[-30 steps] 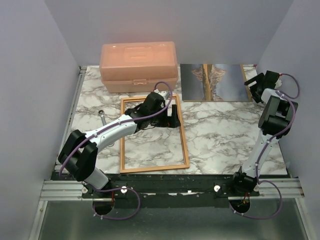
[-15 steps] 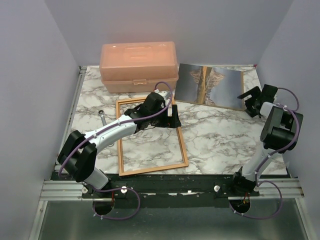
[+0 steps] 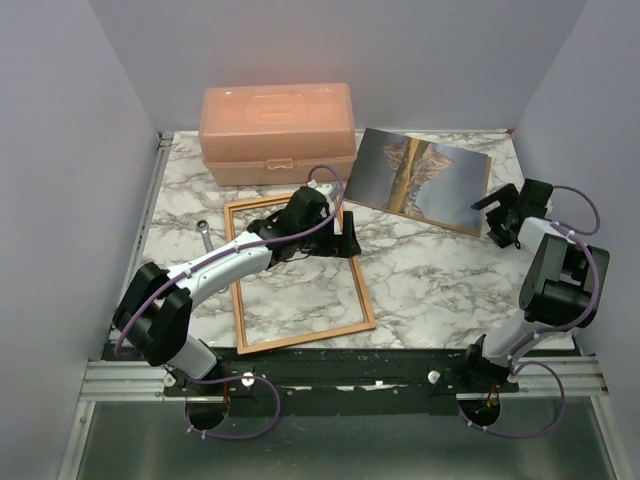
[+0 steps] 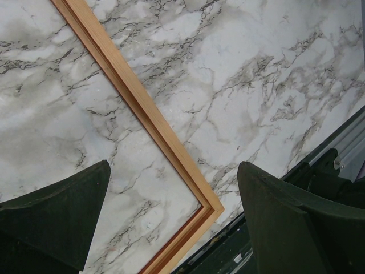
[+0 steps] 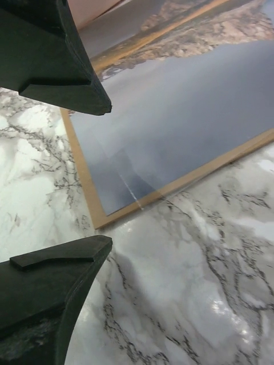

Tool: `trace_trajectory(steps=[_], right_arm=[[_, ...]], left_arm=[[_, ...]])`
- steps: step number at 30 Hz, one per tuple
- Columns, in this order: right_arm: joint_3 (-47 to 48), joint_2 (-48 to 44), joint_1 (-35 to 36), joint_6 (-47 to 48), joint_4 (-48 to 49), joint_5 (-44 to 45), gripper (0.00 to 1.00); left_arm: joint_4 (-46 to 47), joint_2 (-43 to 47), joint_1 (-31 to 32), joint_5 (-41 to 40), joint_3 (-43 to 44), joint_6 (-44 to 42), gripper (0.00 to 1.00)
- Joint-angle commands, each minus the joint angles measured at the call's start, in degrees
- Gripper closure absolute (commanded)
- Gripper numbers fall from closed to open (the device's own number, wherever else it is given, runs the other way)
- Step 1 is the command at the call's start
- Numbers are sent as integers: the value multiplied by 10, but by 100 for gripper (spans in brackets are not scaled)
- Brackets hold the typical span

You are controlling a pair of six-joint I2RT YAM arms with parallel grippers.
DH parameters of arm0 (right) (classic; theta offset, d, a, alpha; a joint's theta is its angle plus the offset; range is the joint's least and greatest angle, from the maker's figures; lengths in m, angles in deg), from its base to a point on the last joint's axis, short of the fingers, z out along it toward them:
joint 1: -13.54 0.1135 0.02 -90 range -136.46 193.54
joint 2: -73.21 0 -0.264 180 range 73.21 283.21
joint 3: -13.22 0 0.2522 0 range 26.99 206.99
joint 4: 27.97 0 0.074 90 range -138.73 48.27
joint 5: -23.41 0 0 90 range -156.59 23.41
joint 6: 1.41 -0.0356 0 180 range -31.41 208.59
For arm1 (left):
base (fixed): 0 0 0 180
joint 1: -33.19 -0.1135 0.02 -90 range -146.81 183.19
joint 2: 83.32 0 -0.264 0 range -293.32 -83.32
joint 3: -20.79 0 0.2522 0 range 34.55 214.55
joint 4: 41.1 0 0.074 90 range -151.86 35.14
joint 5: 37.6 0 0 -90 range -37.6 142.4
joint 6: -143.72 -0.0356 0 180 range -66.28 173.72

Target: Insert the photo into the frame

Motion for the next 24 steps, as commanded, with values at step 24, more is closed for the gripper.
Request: trace_trajectory(steps=[24], right_arm=[[45, 196, -62, -96, 154, -239, 25]], left_arm=[[5, -4, 5, -4, 0, -5, 4]])
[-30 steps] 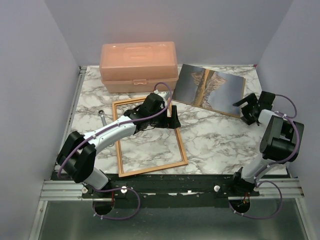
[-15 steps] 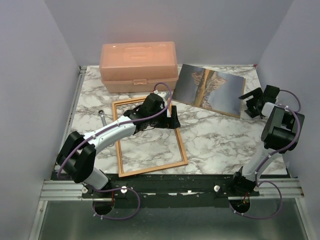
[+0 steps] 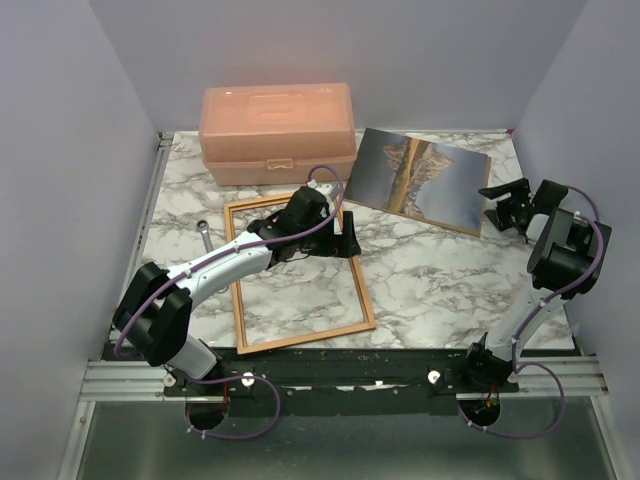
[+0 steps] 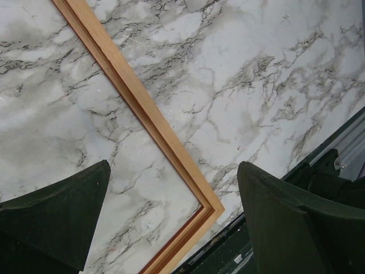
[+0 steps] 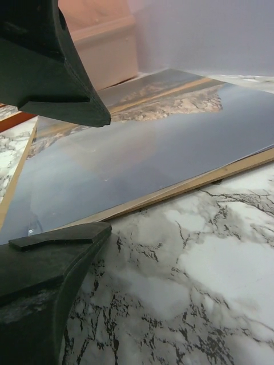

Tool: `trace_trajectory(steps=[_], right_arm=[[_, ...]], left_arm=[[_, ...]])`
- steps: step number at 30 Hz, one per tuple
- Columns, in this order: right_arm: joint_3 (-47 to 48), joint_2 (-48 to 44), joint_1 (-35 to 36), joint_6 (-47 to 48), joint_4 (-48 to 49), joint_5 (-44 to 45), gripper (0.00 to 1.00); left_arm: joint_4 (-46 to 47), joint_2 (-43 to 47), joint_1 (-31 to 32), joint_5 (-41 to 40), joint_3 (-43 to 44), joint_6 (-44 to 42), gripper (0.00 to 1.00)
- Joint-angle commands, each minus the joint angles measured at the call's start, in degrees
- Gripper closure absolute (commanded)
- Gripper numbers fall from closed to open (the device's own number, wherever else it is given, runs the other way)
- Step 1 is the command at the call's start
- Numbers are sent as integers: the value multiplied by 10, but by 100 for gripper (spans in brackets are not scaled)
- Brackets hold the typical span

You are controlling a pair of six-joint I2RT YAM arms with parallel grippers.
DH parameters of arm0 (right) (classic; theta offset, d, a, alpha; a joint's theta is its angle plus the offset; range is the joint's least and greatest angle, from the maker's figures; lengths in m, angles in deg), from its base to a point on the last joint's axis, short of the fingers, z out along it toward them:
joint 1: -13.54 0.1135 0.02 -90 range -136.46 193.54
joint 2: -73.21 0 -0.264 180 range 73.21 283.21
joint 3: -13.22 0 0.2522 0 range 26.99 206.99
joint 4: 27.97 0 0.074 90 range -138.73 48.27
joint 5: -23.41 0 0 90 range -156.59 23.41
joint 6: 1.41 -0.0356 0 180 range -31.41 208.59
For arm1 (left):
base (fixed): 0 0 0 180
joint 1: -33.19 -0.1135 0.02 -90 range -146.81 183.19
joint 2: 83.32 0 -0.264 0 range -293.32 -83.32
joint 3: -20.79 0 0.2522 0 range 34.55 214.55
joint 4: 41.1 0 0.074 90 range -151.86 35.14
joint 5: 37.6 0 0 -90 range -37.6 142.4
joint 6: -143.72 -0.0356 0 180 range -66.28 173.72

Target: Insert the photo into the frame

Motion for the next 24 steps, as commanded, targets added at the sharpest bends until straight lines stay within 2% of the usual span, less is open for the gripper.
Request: trace_trajectory(steps=[1, 10, 17, 24], right_arm=[[-47, 3, 0, -14, -28, -53, 25], [-75, -80, -1, 7, -76, -36, 25], [-101, -93, -1, 33, -107, -13, 22], [-166, -120, 0, 48, -107, 3, 18]], left_arm=[[5, -5, 4, -2, 1, -4, 4], [7, -6, 4, 0, 1, -3, 4], [8, -6, 4, 1, -1, -2, 4], [7, -3, 5, -1, -2, -3, 4]])
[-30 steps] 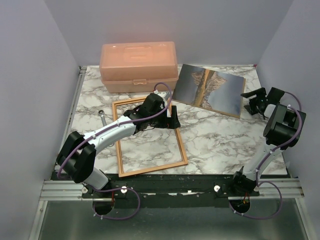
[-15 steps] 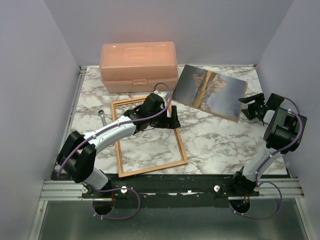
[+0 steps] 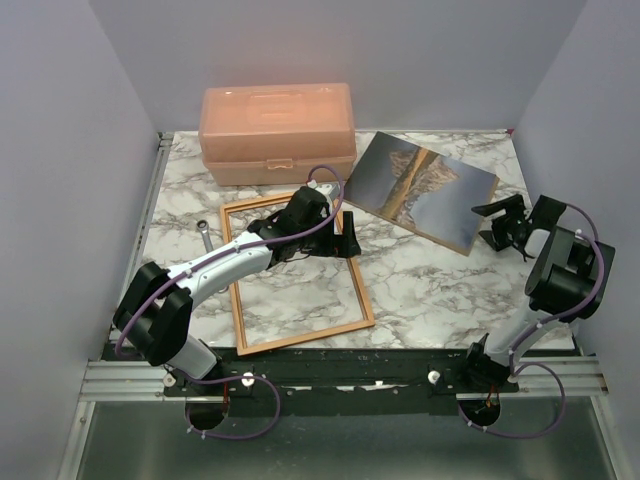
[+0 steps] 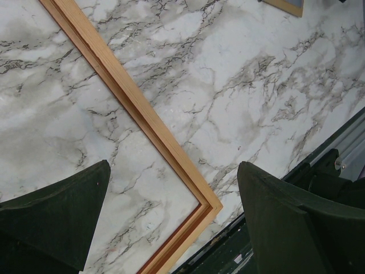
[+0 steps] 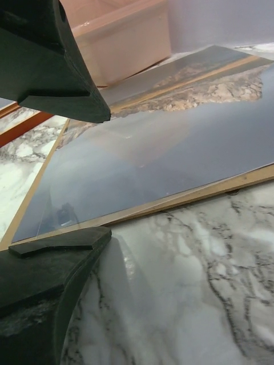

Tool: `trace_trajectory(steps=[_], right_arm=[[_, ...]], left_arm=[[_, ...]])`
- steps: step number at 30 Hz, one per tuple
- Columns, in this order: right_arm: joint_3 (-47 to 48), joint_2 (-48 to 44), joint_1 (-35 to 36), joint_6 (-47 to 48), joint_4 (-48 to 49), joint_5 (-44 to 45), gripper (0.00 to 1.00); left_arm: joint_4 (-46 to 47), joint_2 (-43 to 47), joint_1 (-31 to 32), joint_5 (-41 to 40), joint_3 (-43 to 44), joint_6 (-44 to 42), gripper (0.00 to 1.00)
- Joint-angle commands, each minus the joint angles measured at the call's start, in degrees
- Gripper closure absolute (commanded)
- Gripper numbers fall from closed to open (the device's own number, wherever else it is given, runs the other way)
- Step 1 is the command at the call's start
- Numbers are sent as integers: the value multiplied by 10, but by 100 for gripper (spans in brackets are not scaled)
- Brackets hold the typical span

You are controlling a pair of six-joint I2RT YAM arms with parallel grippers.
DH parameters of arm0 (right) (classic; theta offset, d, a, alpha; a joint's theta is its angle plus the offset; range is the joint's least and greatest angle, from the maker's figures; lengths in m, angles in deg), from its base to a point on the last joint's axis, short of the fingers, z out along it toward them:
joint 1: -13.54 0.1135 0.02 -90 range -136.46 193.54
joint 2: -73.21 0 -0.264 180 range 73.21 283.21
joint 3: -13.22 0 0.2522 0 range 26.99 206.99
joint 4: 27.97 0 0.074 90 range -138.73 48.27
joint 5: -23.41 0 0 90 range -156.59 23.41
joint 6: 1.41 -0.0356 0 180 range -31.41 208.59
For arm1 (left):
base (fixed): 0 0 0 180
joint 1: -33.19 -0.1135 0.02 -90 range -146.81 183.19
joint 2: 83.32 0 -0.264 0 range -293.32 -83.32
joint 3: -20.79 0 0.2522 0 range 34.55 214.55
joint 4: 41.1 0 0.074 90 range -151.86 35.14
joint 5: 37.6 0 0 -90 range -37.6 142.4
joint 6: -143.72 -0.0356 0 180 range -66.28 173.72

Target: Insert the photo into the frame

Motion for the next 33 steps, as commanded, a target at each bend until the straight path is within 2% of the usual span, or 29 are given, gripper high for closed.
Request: trace_trajectory(steps=[1, 14, 21, 33], right_arm=[[-56, -9, 6, 22, -53, 14, 17], [-138, -78, 6, 39, -83, 47, 9], [-156, -123, 6, 41, -124, 94, 5], [-190, -111, 6, 29, -55, -21, 13]], left_arm=[[6, -1, 4, -1, -2, -3, 4], [6, 4, 4, -5, -6, -3, 4], [9, 8, 4, -3, -9, -2, 4], [13, 10, 4, -1, -14, -1, 4]])
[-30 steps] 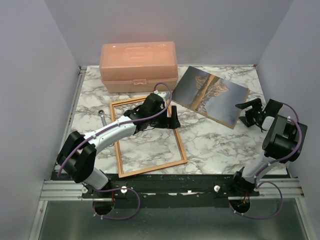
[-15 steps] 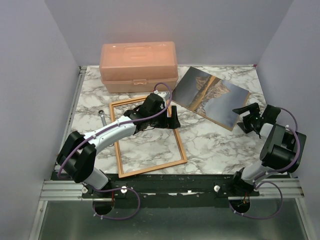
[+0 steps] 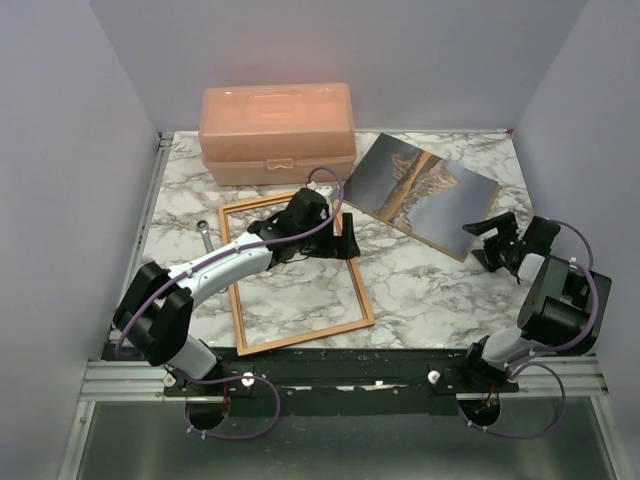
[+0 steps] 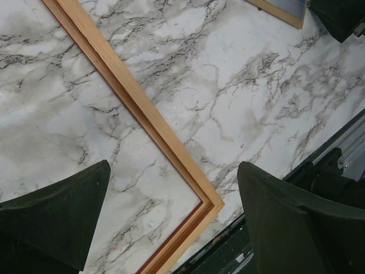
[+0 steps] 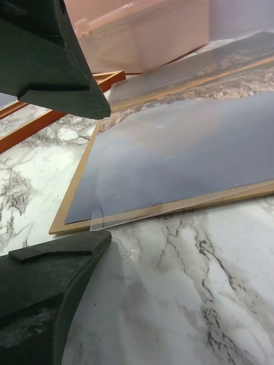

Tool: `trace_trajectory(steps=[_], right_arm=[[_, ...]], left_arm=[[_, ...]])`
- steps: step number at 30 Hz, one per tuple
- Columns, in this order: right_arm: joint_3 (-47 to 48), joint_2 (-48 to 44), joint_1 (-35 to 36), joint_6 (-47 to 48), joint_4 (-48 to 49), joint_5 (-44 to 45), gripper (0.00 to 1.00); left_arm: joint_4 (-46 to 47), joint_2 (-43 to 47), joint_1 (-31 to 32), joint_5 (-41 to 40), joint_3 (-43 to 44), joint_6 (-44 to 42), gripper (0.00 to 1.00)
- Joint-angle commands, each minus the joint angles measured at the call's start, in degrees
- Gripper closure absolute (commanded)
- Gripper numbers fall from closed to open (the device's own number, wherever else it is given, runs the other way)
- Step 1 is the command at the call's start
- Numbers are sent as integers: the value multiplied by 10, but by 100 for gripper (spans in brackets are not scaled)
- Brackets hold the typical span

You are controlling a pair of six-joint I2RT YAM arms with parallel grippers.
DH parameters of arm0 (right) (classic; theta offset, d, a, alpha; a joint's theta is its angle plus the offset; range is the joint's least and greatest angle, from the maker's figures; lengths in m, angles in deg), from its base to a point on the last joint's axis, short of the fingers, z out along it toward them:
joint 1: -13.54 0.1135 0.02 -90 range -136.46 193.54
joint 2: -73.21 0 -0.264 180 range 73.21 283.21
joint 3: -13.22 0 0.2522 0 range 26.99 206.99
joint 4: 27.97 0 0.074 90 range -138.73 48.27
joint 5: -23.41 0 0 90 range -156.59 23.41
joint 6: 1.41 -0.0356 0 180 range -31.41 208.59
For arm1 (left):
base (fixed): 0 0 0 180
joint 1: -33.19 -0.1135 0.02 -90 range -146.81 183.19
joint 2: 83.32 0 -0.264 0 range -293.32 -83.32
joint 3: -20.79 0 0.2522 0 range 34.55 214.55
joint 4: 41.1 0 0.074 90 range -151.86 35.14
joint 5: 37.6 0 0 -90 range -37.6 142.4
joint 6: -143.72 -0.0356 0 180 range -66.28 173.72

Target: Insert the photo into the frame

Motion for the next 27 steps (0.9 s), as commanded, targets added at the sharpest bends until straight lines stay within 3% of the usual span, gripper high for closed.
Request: trace_trajectory(steps=[1, 12, 19, 27], right_arm=[[-34, 21, 4, 7, -64, -21, 14], [-2, -82, 4, 5, -123, -11, 18], [-18, -73, 4, -8, -75, -10, 18], [-18, -69, 4, 15, -103, 99, 16]], left_arm=[[12, 10, 4, -1, -8, -1, 4], [15, 6, 4, 2, -9, 0, 4], [18, 1, 5, 4, -10, 0, 4], [18, -1, 5, 4, -9, 0, 4]])
